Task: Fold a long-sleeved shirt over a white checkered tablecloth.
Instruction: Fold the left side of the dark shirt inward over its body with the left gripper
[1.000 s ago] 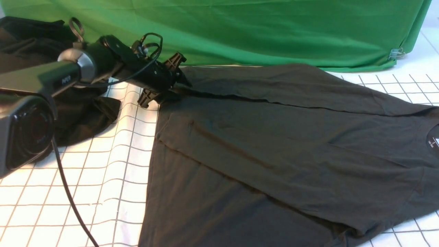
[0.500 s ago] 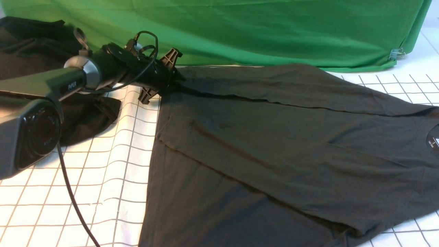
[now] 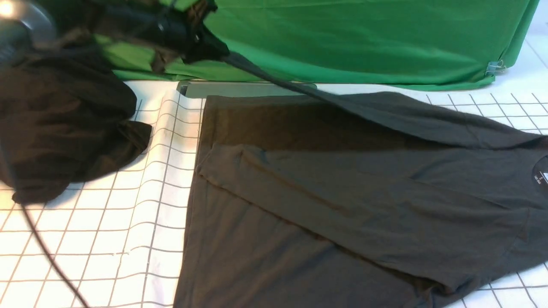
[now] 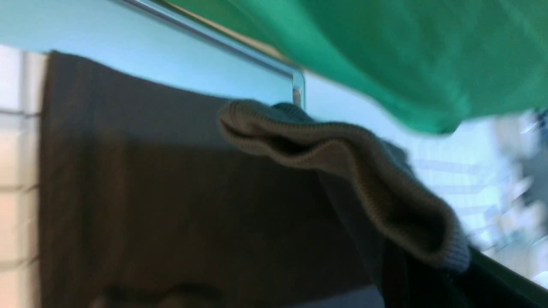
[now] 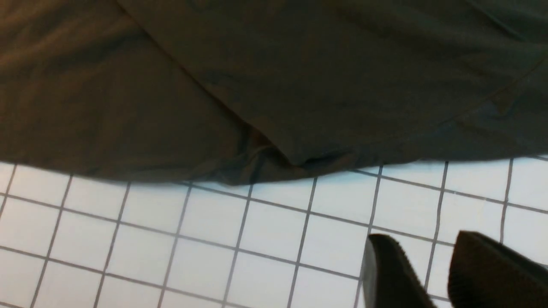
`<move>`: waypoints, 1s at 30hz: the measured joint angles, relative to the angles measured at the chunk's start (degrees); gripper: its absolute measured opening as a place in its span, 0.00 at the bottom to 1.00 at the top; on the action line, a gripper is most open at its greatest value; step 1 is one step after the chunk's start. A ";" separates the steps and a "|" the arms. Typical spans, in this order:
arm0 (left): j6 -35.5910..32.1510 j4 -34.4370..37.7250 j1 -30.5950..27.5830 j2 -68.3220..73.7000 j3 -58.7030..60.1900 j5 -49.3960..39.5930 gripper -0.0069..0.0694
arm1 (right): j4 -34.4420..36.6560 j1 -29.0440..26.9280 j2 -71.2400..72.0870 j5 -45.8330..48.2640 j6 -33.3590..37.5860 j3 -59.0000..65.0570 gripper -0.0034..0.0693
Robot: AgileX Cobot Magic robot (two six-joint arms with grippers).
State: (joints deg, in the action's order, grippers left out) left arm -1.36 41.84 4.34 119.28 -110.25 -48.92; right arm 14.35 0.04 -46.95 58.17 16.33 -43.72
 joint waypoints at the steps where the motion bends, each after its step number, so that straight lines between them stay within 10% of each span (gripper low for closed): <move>1: 0.17 -0.88 0.11 -0.45 0.50 -0.25 0.11 | 0.00 0.00 0.00 -0.13 0.00 0.00 0.34; 6: 6.04 -18.61 4.29 -11.48 13.62 -5.77 0.11 | 0.00 0.00 0.00 -2.16 0.00 0.00 0.35; 17: 8.47 -21.59 9.79 -16.21 41.98 4.00 0.13 | 0.00 0.00 0.00 -7.05 0.00 0.00 0.37; 30: 8.84 -28.41 9.79 -17.62 40.37 -3.20 0.53 | 0.00 0.00 -1.08 -10.19 0.06 0.00 0.37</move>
State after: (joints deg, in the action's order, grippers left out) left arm 7.48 13.43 14.13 101.66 -69.88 -52.12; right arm 14.35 0.04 -48.03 47.98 16.39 -43.72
